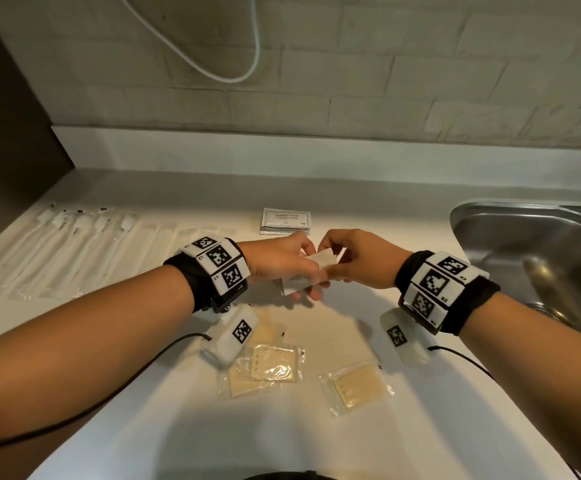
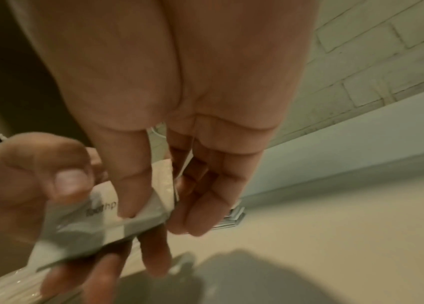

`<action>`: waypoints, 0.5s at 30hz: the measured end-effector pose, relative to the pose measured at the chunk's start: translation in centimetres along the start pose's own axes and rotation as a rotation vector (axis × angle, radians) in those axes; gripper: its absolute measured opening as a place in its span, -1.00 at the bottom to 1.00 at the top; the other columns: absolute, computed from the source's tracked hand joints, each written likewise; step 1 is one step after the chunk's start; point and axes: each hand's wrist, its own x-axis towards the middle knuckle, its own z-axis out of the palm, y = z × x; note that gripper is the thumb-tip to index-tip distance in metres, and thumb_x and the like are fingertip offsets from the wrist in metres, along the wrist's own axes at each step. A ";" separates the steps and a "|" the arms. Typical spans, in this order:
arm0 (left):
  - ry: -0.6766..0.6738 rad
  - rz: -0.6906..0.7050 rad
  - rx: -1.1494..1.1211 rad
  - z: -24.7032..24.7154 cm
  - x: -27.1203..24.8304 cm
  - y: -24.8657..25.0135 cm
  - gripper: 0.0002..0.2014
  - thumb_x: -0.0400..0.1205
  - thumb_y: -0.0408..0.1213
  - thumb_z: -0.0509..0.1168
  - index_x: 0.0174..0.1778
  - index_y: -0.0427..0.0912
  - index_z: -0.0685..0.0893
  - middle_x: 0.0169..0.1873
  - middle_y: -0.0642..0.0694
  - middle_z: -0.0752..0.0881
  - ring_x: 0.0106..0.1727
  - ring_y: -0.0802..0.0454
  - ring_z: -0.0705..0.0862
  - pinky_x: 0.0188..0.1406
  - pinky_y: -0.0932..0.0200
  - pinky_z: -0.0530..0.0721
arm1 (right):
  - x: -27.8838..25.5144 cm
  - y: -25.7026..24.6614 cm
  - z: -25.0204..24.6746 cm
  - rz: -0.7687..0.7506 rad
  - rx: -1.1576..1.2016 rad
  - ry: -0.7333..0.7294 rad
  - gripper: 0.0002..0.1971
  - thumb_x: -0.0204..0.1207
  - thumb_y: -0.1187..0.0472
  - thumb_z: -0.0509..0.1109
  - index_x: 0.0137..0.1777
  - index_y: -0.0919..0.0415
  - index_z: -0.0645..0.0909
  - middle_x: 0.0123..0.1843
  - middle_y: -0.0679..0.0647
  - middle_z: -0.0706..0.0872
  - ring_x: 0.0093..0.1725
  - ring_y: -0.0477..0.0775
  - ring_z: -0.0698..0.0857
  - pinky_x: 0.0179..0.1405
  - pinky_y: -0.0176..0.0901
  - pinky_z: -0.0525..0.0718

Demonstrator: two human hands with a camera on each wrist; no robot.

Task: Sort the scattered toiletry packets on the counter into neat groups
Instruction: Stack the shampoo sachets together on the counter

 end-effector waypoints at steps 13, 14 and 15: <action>0.308 0.223 0.860 -0.4 0.5 -0.5 -0.77 0.54 -0.19 0.46 0.09 -0.04 0.68 -0.04 0.03 0.74 -0.04 0.04 0.68 -0.07 0.14 0.62 | 0.9 0.1 1.7 0.015 -0.306 0.035 -0.82 0.48 0.20 0.46 0.04 0.15 0.58 0.01 0.06 0.73 -0.12 0.06 0.64 -0.14 -0.12 0.59; 0.300 0.211 0.936 -0.2 0.7 -0.4 -0.79 0.57 -0.16 0.42 0.10 -0.02 0.65 -0.06 0.03 0.73 -0.02 0.02 0.67 -0.11 0.14 0.57 | 1.1 0.0 1.9 0.027 -0.332 0.020 -0.82 0.48 0.21 0.45 0.05 0.16 0.57 0.02 0.10 0.73 -0.06 0.13 0.66 -0.06 -0.06 0.63; 0.287 0.196 1.006 0.0 0.9 -0.3 -0.81 0.60 -0.13 0.38 0.11 0.00 0.61 -0.08 0.04 0.71 0.00 0.00 0.64 -0.14 0.14 0.53 | 1.2 -0.1 2.2 0.042 -0.358 0.000 -0.81 0.49 0.21 0.43 0.06 0.17 0.55 0.01 0.11 0.73 -0.04 0.16 0.67 -0.05 -0.04 0.64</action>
